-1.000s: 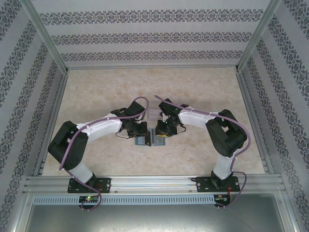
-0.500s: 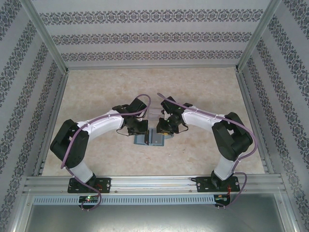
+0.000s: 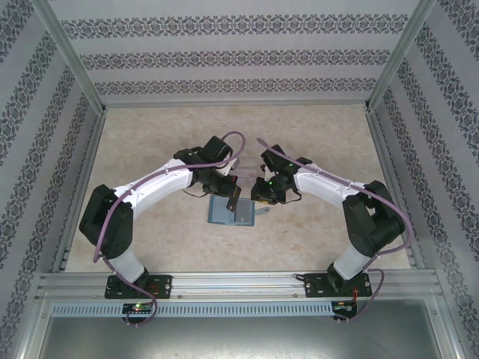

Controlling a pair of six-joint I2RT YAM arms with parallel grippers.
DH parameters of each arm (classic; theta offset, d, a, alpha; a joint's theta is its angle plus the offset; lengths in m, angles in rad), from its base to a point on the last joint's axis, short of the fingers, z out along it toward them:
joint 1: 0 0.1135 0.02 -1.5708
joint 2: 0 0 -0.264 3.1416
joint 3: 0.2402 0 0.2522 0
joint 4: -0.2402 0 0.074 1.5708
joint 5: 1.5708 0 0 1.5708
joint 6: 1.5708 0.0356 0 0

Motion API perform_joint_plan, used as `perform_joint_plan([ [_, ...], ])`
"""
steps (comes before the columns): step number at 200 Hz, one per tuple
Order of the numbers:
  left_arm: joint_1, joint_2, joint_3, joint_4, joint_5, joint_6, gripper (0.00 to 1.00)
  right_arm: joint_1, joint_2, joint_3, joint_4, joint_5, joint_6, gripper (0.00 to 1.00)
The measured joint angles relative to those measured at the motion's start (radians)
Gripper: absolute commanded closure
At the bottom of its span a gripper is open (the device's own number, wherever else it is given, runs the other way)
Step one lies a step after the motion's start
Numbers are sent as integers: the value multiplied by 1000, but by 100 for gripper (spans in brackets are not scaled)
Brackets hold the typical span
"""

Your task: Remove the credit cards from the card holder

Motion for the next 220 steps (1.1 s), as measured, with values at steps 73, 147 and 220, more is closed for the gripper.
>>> perform_joint_plan([
  [73,0,114,218,-177,-55,564,100,-109,-119,-57,-42,4,-39,74],
  [147,0,212,425,-256,-97,1057,100,-151,-186,-96,-83,5,-50,73],
  [220,4,439,740,-348,-182,1278,100,-188,-233,-120,-106,8,-50,73],
])
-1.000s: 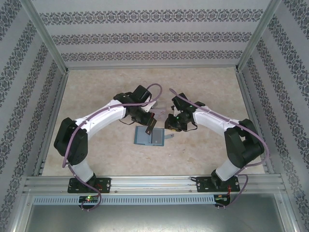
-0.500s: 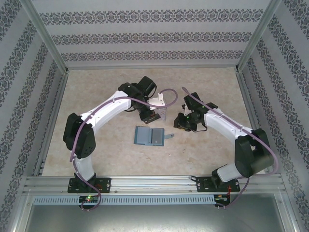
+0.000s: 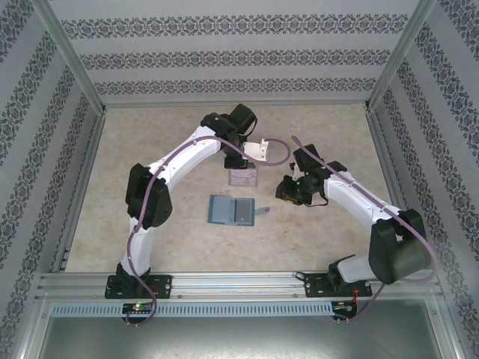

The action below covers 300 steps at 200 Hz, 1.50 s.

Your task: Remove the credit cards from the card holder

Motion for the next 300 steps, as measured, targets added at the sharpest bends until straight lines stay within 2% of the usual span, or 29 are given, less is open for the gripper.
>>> perform_joint_plan([
  [37,1,88,124,-55,-17,35,100,-30,0,-5,-4,0,-3,73],
  [114,21,211,275,-109,-35,56,100,-62,-1,-14,-6,-2,-22,73],
  [300,43,317,362,-296,0,55,100,-76,-1,-36,-7,-5,-23,73],
])
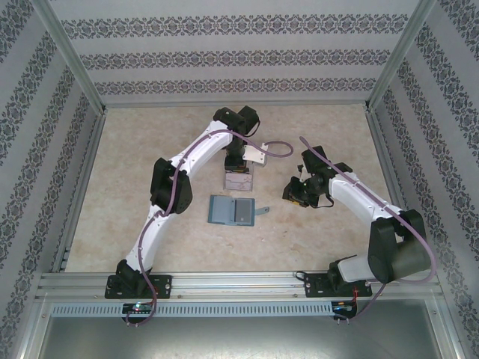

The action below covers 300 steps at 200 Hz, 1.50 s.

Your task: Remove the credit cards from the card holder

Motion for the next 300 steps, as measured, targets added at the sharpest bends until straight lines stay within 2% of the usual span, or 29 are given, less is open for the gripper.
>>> perform_joint_plan([
  [11,3,8,7,-6,0,-1,100,0,0,0,0,0,0,73],
  [25,6,16,19,-15,0,-3,90,0,0,0,0,0,0,73],
  [46,9,28,40,-19,-6,-10,83,0,0,0,0,0,0,73],
  [74,12,33,56,-16,-27,-26,79,0,0,0,0,0,-2,73],
  [156,31,33,68,66,-87,-49,78,0,3,0,0,0,-2,73],
  [300,35,35,43,90,-79,-68,74,0,3,0,0,-1,-2,73],
])
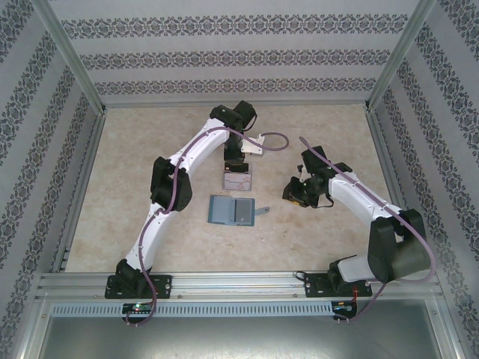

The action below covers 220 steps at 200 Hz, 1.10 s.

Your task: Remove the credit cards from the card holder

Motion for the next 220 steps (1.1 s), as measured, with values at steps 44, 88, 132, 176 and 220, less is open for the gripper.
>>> perform_joint_plan([
  [44,1,6,-7,0,1,-11,74,0,0,0,0,-3,0,73],
  [88,2,6,-7,0,5,-12,72,0,0,0,0,-3,0,73],
  [132,2,6,-7,0,14,-18,72,0,0,0,0,-3,0,73],
  [176,2,2,-12,1,19,-63,72,0,-2,0,0,-3,0,73],
  [220,2,-38,-67,42,19,-171,72,2,-3,2,0,-5,3,73],
])
